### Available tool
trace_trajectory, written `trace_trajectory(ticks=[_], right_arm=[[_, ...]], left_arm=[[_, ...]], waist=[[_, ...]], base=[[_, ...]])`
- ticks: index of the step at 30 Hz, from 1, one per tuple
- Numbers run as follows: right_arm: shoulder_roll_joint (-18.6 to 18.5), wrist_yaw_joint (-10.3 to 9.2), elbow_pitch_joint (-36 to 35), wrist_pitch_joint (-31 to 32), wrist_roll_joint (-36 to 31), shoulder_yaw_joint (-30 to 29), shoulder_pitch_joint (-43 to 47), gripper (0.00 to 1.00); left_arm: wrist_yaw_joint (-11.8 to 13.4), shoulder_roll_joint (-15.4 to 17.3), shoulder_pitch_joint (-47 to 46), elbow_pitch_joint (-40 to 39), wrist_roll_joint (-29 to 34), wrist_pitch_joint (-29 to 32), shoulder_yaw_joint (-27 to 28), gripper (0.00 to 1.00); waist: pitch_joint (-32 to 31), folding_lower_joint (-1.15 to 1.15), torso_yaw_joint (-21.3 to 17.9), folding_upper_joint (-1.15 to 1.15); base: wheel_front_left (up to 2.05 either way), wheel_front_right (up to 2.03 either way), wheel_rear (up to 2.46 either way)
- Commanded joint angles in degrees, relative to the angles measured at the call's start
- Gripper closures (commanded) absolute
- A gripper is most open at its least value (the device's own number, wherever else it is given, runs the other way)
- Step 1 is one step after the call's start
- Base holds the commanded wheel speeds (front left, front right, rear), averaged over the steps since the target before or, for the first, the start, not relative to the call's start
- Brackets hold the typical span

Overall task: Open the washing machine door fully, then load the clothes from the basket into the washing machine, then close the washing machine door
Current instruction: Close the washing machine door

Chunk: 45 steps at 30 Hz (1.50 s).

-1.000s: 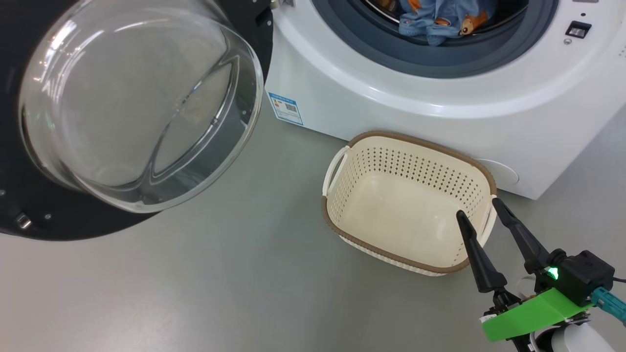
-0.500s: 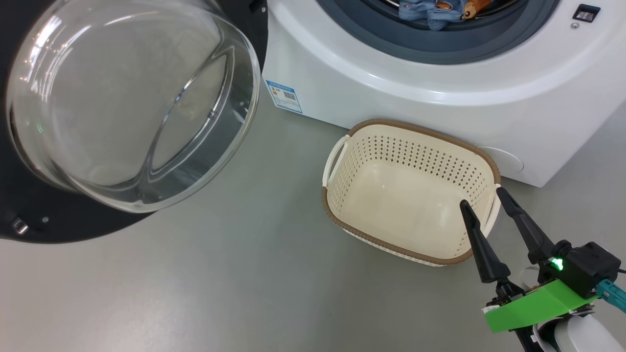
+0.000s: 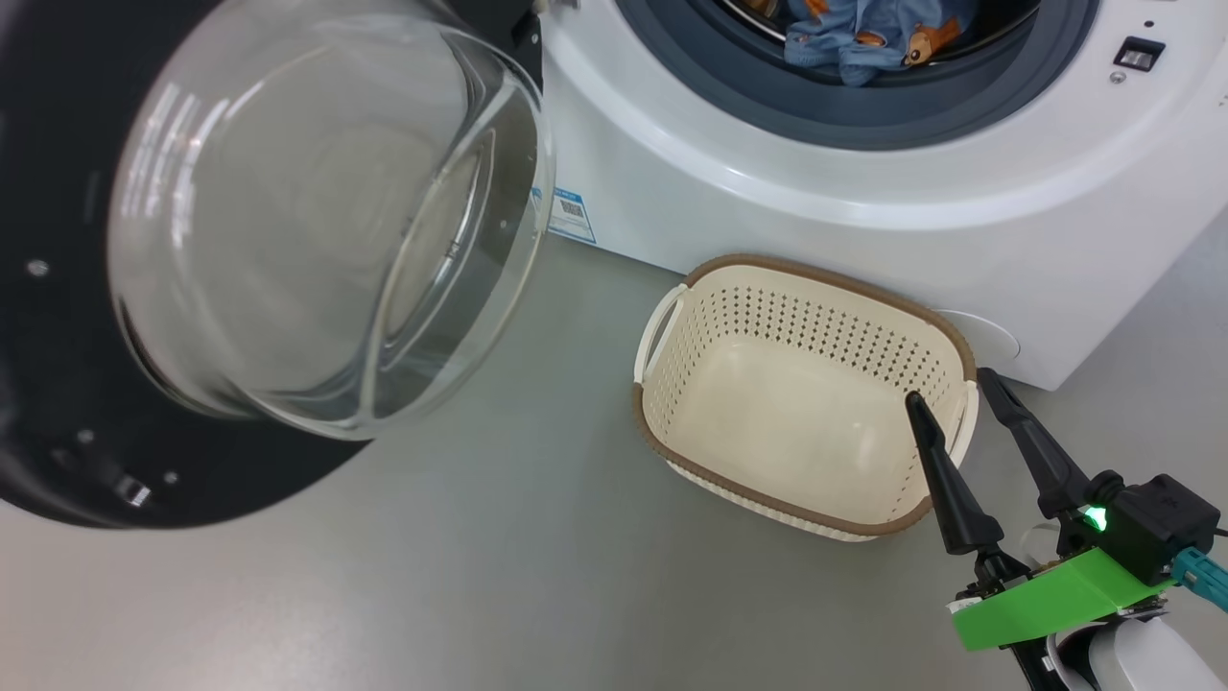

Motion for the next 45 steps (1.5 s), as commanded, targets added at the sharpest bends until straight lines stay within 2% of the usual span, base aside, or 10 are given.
trace_trajectory(ticks=[1,13,27,36,45], right_arm=[[-0.3,0.25,-1.2,-0.3,-0.1,0.9,-0.7,0.0],[0.7,0.25,-1.0,-0.3,0.1,0.6,0.9,0.0],[2.0,0.25,-1.2,-0.3,0.0,-0.9,2.7,0.0],[2.6,0.25,-1.6,-0.3,-0.2,-1.8,2.7,0.0],[3.8,0.25,-2.1,-0.3,-0.5,-2.8,2.0,0.0]], left_arm=[[-0.3,2.6,0.9,-2.5,-0.8,1.9,0.6,1.0],[-0.3,2.6,6.6,-16.4,-4.3,11.8,-1.1,1.0],[-0.3,-1.0,12.1,-33.8,-6.1,18.7,-3.8,1.0],[-0.3,-4.7,11.8,-39.0,-4.4,19.5,-7.0,1.0],[-0.3,-7.6,8.9,-40.3,-1.0,17.7,-9.3,1.0]], waist=[[-0.4,0.0,-0.1,0.0],[-3.7,0.0,-1.1,0.0],[-5.9,0.0,-5.1,0.0],[-5.7,0.0,-9.1,0.0],[-4.6,0.0,-15.8,0.0]], base=[[0.0,0.0,0.0],[0.0,0.0,0.0],[0.0,0.0,0.0],[0.0,0.0,0.0],[0.0,0.0,0.0]])
